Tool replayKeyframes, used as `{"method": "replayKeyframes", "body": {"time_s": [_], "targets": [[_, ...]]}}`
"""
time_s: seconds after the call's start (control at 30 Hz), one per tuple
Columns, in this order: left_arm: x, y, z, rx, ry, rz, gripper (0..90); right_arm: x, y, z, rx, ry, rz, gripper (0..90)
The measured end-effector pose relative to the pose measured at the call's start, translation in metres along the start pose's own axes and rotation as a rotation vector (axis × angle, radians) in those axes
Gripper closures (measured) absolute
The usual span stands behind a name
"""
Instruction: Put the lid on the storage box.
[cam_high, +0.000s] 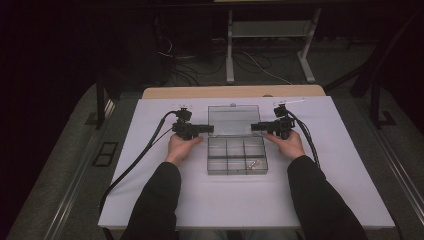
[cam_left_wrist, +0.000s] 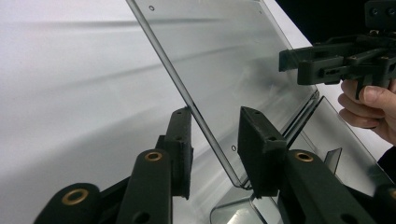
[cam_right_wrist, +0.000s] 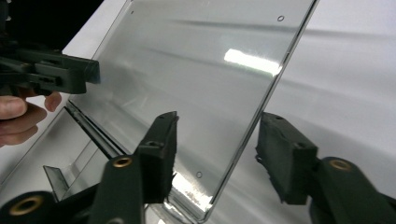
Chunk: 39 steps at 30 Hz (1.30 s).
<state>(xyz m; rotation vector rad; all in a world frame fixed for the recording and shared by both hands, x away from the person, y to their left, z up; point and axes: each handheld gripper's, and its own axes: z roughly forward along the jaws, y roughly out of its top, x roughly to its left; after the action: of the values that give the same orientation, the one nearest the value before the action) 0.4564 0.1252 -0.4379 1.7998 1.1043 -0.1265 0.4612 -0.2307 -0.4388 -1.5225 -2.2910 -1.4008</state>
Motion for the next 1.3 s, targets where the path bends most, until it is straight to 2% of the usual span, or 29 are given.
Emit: {"method": "replayKeyframes", "body": {"time_s": [0.5, 0.77, 0.9, 1.1, 1.3], "targets": [[-0.015, 0.0, -0.013, -0.052, 0.055, 0.117, 77.6, 0.01, 0.002, -0.012, -0.05, -0.002, -0.073, 63.8], [-0.019, 0.001, -0.017, -0.056, 0.055, 0.139, 80.7, 0.012, 0.0, -0.019, -0.068, 0.0, -0.106, 70.4], [-0.018, 0.002, -0.016, -0.055, 0.034, 0.133, 78.4, 0.012, -0.001, -0.021, -0.07, -0.002, -0.12, 71.5], [-0.015, 0.006, -0.014, -0.096, -0.009, 0.062, 68.8, 0.012, -0.001, -0.021, -0.073, -0.005, -0.126, 71.5], [-0.008, 0.011, -0.013, -0.137, -0.023, 0.014, 65.8, 0.011, -0.001, -0.02, -0.073, 0.0, -0.118, 71.3]]}}
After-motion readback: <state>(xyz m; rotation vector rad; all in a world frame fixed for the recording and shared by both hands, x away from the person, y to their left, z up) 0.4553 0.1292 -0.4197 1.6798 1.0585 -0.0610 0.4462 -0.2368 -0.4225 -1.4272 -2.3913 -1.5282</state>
